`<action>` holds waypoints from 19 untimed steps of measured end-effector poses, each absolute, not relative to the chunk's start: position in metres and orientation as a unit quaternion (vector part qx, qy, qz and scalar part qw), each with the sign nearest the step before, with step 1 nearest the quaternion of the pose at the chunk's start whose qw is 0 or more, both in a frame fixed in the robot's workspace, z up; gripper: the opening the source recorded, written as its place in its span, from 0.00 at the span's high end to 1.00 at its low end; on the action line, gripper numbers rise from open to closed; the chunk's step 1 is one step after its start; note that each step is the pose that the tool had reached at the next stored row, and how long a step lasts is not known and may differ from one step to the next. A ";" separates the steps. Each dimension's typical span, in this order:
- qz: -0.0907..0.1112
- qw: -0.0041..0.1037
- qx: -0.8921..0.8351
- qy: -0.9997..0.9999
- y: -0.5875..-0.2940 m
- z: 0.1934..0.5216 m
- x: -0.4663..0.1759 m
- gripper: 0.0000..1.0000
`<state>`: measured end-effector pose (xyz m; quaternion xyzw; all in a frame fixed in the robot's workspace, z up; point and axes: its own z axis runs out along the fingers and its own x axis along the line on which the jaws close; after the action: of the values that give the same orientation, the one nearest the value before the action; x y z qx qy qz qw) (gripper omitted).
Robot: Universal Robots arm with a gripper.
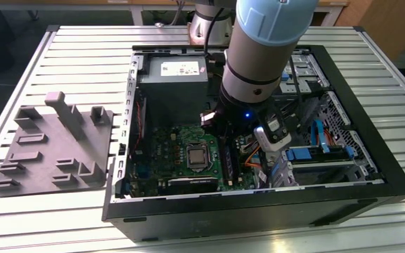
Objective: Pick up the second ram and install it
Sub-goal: 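Insert the second ram into the second slot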
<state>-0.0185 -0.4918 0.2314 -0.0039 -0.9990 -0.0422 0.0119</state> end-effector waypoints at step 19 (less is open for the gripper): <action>-0.042 0.012 -0.004 -0.999 -0.492 0.230 -0.018 0.88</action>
<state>-0.0185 -0.4917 0.2295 -0.0044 -0.9990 -0.0421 0.0119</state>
